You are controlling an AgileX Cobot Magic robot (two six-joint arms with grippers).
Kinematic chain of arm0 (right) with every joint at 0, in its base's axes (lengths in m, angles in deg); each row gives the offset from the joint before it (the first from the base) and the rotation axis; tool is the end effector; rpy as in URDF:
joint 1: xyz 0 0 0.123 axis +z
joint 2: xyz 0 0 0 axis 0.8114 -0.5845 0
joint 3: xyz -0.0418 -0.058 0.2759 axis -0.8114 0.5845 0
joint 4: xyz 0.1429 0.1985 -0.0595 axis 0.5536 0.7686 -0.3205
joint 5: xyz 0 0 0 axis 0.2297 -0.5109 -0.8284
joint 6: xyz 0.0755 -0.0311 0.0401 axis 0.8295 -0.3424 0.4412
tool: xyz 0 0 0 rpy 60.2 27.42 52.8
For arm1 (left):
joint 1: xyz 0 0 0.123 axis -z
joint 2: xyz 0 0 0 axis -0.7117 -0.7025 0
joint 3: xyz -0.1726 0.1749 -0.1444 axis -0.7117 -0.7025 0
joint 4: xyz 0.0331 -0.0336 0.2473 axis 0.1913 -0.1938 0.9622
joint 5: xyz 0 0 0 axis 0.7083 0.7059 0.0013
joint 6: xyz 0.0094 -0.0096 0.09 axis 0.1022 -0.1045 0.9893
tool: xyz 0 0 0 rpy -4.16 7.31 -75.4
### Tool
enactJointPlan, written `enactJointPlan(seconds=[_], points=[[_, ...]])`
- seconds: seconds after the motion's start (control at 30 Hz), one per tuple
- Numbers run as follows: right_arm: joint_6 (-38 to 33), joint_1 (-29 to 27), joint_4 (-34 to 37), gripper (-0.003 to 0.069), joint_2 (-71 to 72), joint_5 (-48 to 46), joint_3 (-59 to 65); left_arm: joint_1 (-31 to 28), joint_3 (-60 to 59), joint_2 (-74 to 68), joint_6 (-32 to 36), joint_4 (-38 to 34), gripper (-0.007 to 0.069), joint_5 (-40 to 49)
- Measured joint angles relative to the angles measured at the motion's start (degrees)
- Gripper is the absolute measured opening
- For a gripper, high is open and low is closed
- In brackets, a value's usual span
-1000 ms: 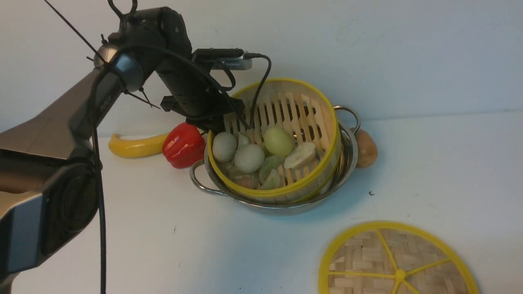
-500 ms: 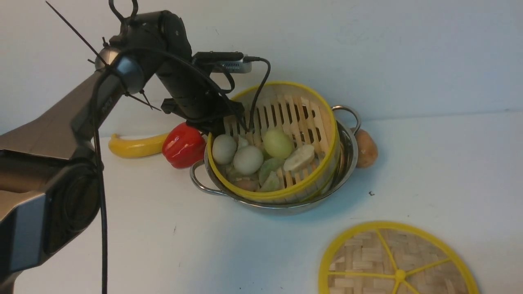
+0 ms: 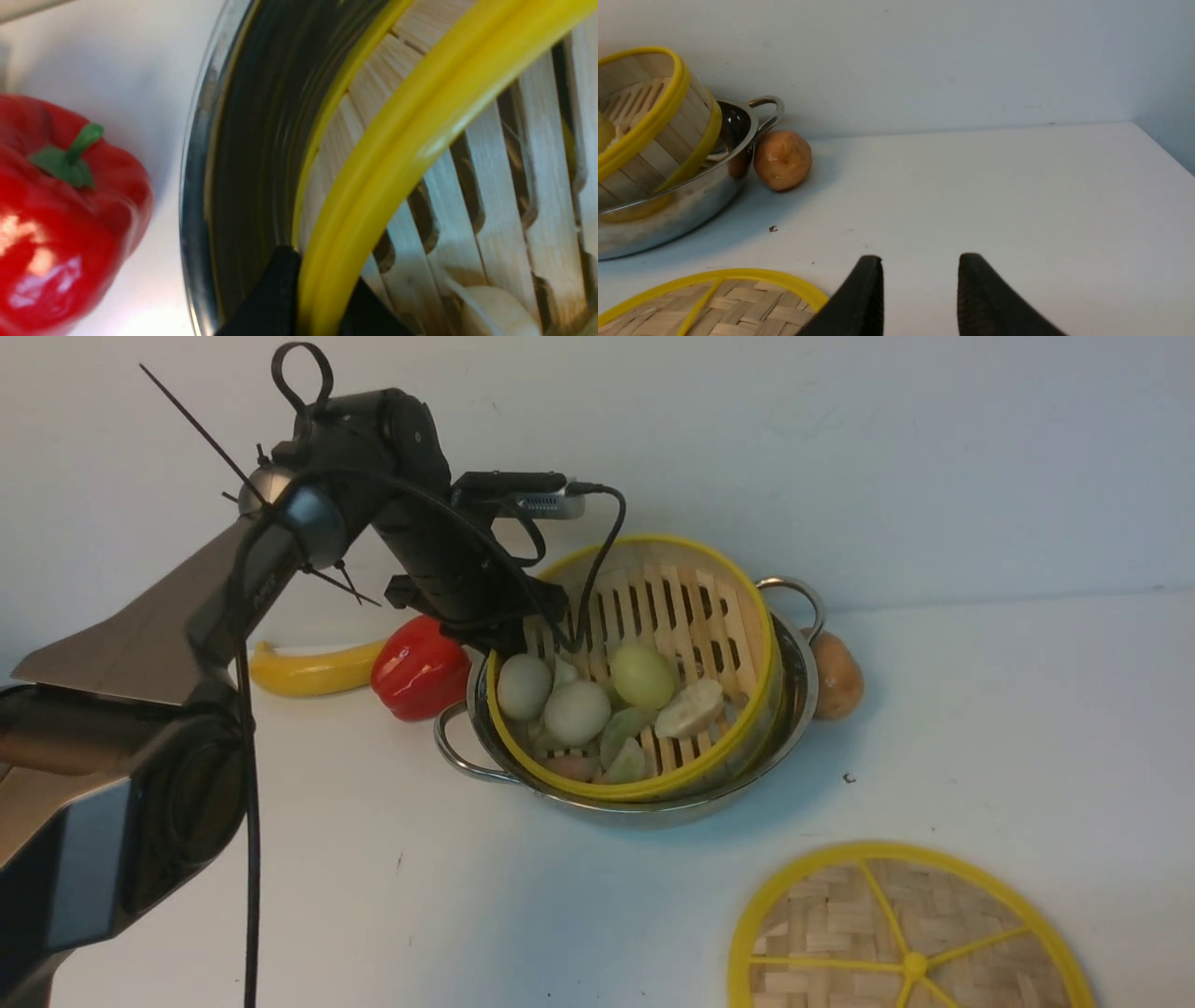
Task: Place the steamer in the pot on the white table, and put the lid on the steamer.
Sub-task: 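Place the bamboo steamer basket with dumplings into the steel pot with the left gripper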
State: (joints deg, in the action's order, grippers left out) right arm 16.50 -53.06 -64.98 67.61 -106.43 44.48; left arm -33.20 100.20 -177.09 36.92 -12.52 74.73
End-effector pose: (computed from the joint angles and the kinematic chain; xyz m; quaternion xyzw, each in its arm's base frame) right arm 0.0538 -0.0009 0.1796 0.0300 0.7932 0.0208 0.6078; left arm 0.5052 -0.1272 0.2062 0.1390 0.9696 -0.1119 0.1675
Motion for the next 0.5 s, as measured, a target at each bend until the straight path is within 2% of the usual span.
enactJointPlan(seconds=[0.17,0.27,0.33,0.37,0.4,0.5], points=[[0.0,0.0,0.0,0.0242,0.0,0.0,0.0,0.0,0.0,0.0,1.2,-0.3,0.0057,-0.4],[0.0,0.0,0.0,0.0242,0.0,0.0,0.0,0.0,0.0,0.0,2.5,-1.3,0.0103,-0.6],[0.0,0.0,0.0,0.0242,0.0,0.0,0.0,0.0,0.1,0.0,3.5,-3.2,0.0171,-1.2],[0.0,0.0,0.0,0.0242,0.0,0.0,0.0,0.0,0.1,0.0,3.7,-3.3,0.0171,-1.2],[0.0,0.0,0.0,0.0242,0.0,0.0,0.0,0.0,0.3,0.1,4.2,-3.5,0.0235,-1.4],[0.0,0.0,0.0,0.0242,0.0,0.0,0.0,-0.1,0.4,0.2,4.9,-4.4,0.0352,-1.3]])
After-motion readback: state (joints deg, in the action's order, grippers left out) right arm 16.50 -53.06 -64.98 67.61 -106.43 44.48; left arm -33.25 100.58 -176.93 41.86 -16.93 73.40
